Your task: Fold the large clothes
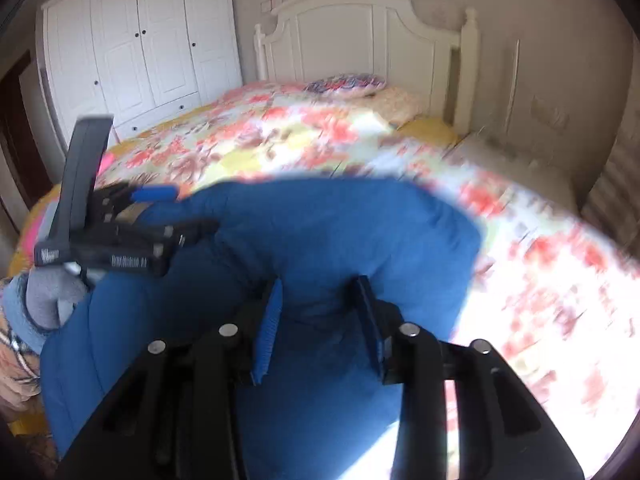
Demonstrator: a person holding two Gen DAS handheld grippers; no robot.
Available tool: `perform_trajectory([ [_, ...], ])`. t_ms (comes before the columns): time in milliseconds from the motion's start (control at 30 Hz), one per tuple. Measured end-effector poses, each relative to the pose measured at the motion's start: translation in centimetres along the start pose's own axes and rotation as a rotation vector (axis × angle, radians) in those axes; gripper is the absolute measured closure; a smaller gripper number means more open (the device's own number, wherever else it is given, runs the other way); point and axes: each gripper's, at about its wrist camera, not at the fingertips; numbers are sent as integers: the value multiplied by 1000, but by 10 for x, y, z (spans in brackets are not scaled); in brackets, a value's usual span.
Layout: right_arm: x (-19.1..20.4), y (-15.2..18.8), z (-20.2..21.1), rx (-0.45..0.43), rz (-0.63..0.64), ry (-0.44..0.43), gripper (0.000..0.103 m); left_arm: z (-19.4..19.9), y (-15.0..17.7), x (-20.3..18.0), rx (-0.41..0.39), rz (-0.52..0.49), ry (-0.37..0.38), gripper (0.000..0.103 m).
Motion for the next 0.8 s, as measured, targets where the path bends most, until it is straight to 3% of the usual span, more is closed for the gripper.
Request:
perform_trajectory([
  [100, -5, -25, 13, -81, -32, 16, 66, 0, 1, 1, -2, 2, 5, 4],
  [167, -6, -42, 5, -80, -22, -4, 66, 0, 1, 1, -4, 3, 6, 4],
  [233, -2, -56, -18, -19, 21, 9, 66, 0, 1, 2, -3, 4, 8, 4],
  [300, -1, -56, -60, 139, 47, 29, 66, 0, 1, 3, -3, 11, 9, 4],
  [433, 2, -65, -57, 148, 57, 42, 66, -4, 0, 6, 15, 21, 39, 4],
  [567, -7, -77, -43, 60, -3, 91, 65, -6, -1, 8, 24, 27, 56, 4],
  [600, -13, -77, -48, 76, -22, 86, 66, -6, -1, 8, 25, 28, 58, 4],
  [667, -17, -75, -87, 230, -13, 101, 66, -7, -2, 7, 32, 30, 59, 4],
  [800, -7, -79, -89, 247, 32, 168, 66, -8, -1, 9, 37, 36, 72, 4],
])
Point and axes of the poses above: each gripper's, at about its wrist camera, not at the fingertips, and z roughly against the way its jaws point, x to its left, y to its underside, and after that the axes turned 14 degrees about x, right-handed
